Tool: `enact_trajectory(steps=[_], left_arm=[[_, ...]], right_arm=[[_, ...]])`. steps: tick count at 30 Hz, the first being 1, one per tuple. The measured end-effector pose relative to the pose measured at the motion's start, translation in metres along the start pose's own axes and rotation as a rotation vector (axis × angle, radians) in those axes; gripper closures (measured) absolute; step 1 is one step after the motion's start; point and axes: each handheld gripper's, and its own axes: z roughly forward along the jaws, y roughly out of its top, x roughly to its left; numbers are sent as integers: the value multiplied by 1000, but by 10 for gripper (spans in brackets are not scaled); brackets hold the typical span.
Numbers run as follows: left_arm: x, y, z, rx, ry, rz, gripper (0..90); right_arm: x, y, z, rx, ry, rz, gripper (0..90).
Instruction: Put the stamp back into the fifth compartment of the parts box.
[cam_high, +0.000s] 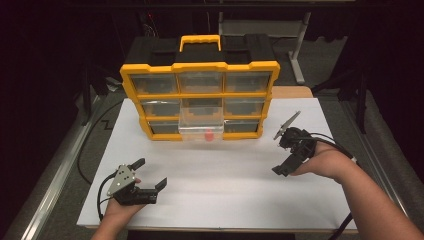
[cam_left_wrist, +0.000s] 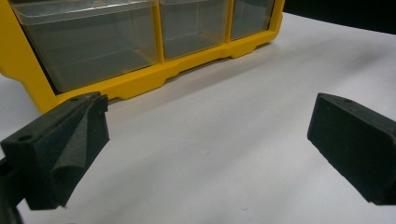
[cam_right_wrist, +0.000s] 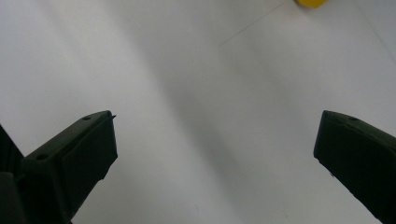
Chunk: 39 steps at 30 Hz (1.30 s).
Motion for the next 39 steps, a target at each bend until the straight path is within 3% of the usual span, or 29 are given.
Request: enact_trajectory(steps=[13,17,22,32,39], left_arm=[[0,0,0,2,-2,-3,3],[2,0,-1,-3,-5,-19,3],[2,0,0,2,-1,-19,3],[3,0,0,2,-20,-48,3],[4,1,0,-3,-25,-63,3]], right_arm=[[12,-5,68,64,34,10,0],[13,-8,80,43,27,33,0],[12,-14,81,-65,19,70,0],[21,-29,92,-380,27,154,0],[30,-42,98,-597,13,254,0]])
